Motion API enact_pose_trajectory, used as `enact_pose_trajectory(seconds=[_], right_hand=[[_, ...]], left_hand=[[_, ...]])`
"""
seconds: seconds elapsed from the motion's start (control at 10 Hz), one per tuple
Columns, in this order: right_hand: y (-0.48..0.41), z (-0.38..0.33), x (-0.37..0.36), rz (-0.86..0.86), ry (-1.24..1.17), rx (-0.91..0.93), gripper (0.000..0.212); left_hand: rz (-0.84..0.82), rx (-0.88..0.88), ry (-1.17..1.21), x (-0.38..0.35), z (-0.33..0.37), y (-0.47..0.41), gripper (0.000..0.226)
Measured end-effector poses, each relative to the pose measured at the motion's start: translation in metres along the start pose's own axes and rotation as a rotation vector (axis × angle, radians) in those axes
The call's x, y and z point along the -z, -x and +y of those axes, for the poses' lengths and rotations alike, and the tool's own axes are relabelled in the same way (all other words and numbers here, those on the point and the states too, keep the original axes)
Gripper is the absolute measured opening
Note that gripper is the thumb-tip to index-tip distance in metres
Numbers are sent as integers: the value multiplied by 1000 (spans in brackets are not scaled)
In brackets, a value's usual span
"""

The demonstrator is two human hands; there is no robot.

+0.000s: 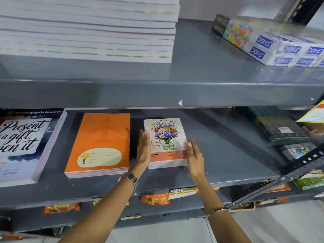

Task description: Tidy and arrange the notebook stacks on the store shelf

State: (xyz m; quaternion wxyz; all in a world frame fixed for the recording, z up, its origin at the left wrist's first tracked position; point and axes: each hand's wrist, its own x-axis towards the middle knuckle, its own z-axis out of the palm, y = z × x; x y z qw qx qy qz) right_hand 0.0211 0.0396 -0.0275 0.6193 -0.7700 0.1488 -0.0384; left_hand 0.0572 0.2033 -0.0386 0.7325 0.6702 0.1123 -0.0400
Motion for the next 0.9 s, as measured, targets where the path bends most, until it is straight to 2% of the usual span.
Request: enact_pose_trajectory(seconds=[0.7,0.8,0.9], right_hand=[[0,4,-4,-20,-20,-51,41],[7,6,-1,50,-37,-4,42],[28,4,1,252,-105,89,40]], left_hand=[[-58,48,36,-7,5,16,67],[-37,2,26,-6,7,26,63],[-33,-90,27,-3,11,52,67]])
